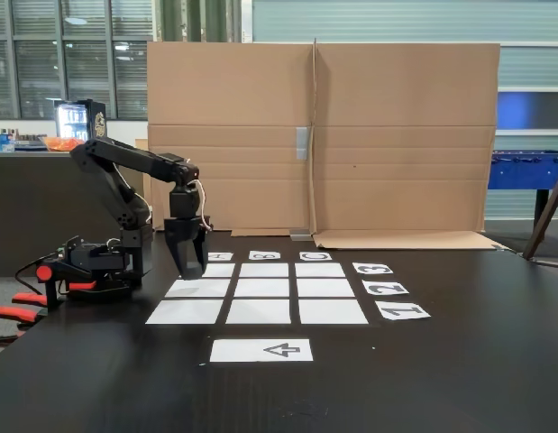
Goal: Pick up a new token and place it in the grid on square A2.
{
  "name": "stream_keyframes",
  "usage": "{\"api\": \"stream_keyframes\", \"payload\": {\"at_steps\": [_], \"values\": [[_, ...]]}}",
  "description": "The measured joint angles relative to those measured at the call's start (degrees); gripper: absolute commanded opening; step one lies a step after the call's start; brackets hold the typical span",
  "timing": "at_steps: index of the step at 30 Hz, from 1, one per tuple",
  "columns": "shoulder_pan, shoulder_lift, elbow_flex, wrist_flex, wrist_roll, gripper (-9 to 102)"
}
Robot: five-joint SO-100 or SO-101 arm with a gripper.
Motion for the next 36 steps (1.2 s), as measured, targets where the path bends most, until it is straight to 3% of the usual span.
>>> {"api": "stream_keyframes", "payload": {"at_steps": [36], "values": [[-1.3,-8.3,-0.2,-4.7,-0.9,17]]}}
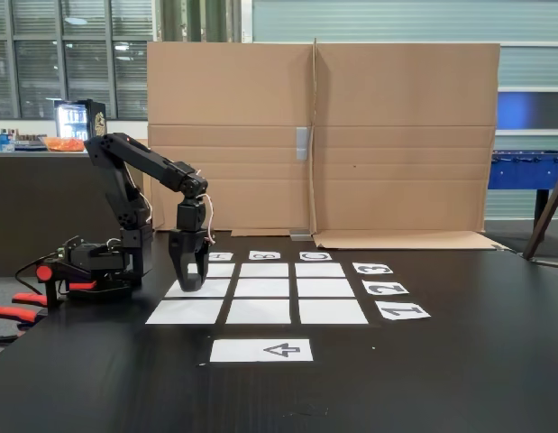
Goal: Pick up a new token and place it in the grid on square A2.
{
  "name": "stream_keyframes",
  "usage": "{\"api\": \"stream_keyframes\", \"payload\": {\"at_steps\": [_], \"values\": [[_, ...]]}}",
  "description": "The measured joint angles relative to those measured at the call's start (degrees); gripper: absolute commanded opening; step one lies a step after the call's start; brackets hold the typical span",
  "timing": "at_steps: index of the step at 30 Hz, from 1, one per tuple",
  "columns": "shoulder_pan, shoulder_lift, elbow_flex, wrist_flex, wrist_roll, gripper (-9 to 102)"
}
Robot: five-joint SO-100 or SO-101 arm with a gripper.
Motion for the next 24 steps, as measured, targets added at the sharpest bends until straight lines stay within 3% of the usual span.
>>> {"api": "stream_keyframes", "payload": {"at_steps": [24], "values": [[0.0,-1.1,-0.3,-0.6,0.3,33]]}}
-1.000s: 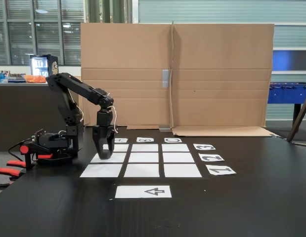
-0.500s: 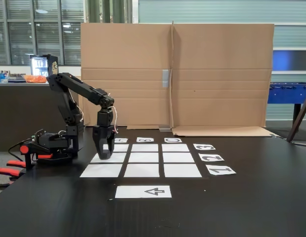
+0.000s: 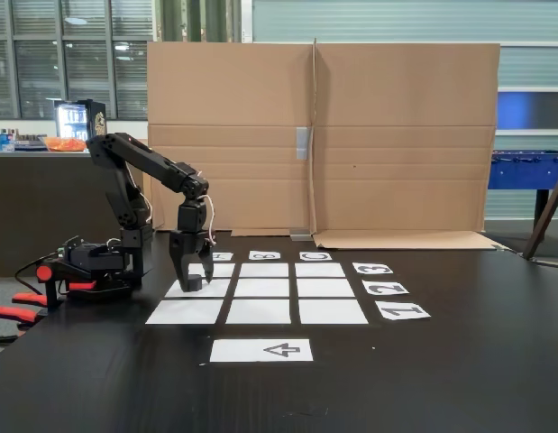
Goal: Pick up a new token and place it in the grid on square A2.
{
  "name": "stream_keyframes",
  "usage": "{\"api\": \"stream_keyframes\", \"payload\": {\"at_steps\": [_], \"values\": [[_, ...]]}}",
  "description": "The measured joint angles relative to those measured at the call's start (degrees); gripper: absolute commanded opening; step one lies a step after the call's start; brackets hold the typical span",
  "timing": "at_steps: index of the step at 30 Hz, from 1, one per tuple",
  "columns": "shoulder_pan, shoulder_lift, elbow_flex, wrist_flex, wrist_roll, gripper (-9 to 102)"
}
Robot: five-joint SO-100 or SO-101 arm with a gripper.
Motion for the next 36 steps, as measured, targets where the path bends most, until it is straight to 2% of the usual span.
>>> {"api": "stream_keyframes", "payload": {"at_steps": [23,32,36], "values": [[4.5,0.9,-1.7,3.4,-2.5,34],[5.3,12.0,-4.0,9.8,-2.4,34],[4.8,23.6,-4.7,13.4,-1.2,34]]}}
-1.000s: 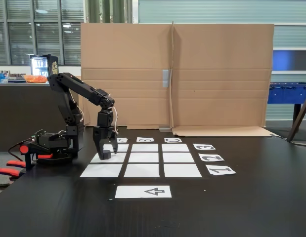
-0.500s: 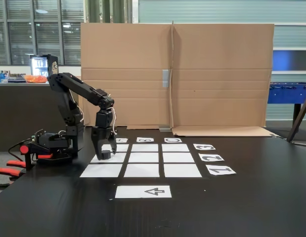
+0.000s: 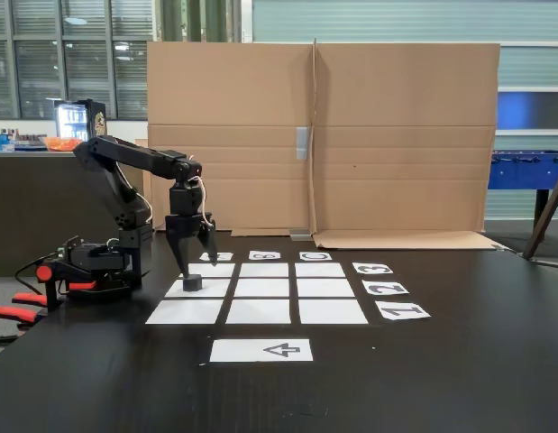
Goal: Pick up a new token and place it in the grid on square A2.
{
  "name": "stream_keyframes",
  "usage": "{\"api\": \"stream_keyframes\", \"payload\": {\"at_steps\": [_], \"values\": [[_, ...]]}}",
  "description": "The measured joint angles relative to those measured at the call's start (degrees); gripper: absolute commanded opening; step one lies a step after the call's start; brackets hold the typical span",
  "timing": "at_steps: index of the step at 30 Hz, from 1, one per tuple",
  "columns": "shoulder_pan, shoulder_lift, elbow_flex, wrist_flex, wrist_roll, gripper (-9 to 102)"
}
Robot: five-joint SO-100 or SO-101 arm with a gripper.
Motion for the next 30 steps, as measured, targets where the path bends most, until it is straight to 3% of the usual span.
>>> {"api": "stream_keyframes", "payload": {"at_steps": [4,12,30], "values": [[-2.6,9.0,-0.9,1.5,3.1,33],[-9.3,7.6,-7.6,2.0,8.4,32],[-32.1,-13.3,-40.4,0.1,28.7,33]]}}
